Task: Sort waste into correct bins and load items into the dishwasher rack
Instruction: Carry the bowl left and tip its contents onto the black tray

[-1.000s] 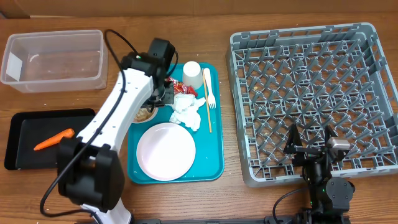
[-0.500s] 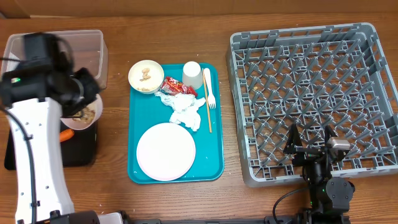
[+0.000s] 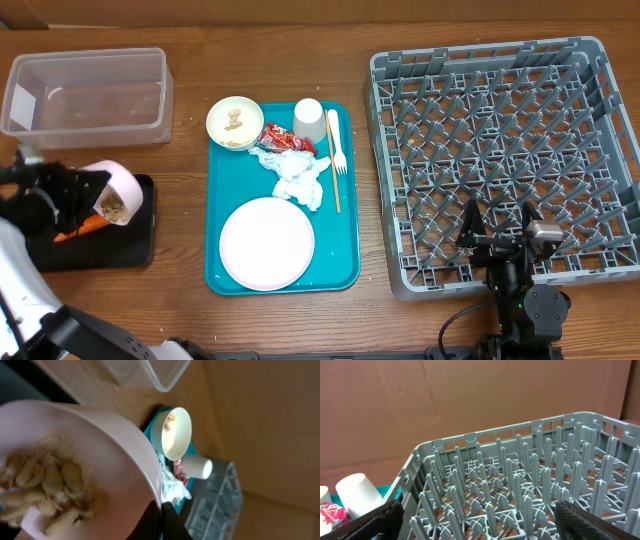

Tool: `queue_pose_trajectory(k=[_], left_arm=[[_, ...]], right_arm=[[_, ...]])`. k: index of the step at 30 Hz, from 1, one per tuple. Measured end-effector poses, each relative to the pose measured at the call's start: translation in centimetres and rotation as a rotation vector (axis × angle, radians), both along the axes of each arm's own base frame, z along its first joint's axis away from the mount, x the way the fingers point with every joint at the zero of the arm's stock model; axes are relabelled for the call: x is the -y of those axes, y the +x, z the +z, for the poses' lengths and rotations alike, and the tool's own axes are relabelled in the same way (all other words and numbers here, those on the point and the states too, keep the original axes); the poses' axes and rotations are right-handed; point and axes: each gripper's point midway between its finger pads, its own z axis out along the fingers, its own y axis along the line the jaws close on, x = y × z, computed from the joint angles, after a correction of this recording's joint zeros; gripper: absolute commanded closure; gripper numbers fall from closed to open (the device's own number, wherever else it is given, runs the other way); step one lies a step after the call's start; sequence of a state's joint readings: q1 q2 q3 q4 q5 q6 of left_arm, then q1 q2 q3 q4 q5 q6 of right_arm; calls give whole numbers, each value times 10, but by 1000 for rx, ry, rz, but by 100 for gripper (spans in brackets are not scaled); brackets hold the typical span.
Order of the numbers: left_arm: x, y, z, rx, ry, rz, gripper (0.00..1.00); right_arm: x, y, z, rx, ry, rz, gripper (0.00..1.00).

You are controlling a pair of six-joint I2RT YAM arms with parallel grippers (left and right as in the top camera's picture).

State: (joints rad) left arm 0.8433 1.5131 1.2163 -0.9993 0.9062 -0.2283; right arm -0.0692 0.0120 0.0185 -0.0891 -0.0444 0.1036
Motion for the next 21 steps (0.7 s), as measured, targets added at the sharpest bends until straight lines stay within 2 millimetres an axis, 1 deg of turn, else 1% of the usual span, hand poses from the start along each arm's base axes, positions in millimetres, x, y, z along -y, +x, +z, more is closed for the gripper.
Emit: queue_pose_trajectory(k=[3, 5, 6, 7, 11, 14, 21], left_arm=[[-13, -7, -6, 81, -64, 51, 96], [-21, -10, -4, 152, -91, 72, 96], [-23, -10, -2, 180, -97, 72, 96], [-26, -9, 5, 245, -106, 70, 96], [-26, -7, 20, 343, -129, 45, 96], [-26, -5, 23, 372, -140, 33, 96], [-32, -4, 15, 368, -171, 43, 96]], right_arm=[[0, 0, 0, 0, 0, 0, 0], [0, 0, 0, 0, 0, 0, 0], [0, 0, 0, 0, 0, 0, 0], [0, 0, 0, 0, 0, 0, 0], [0, 0, 0, 0, 0, 0, 0], [0, 0, 0, 0, 0, 0, 0], [0, 0, 0, 0, 0, 0, 0]])
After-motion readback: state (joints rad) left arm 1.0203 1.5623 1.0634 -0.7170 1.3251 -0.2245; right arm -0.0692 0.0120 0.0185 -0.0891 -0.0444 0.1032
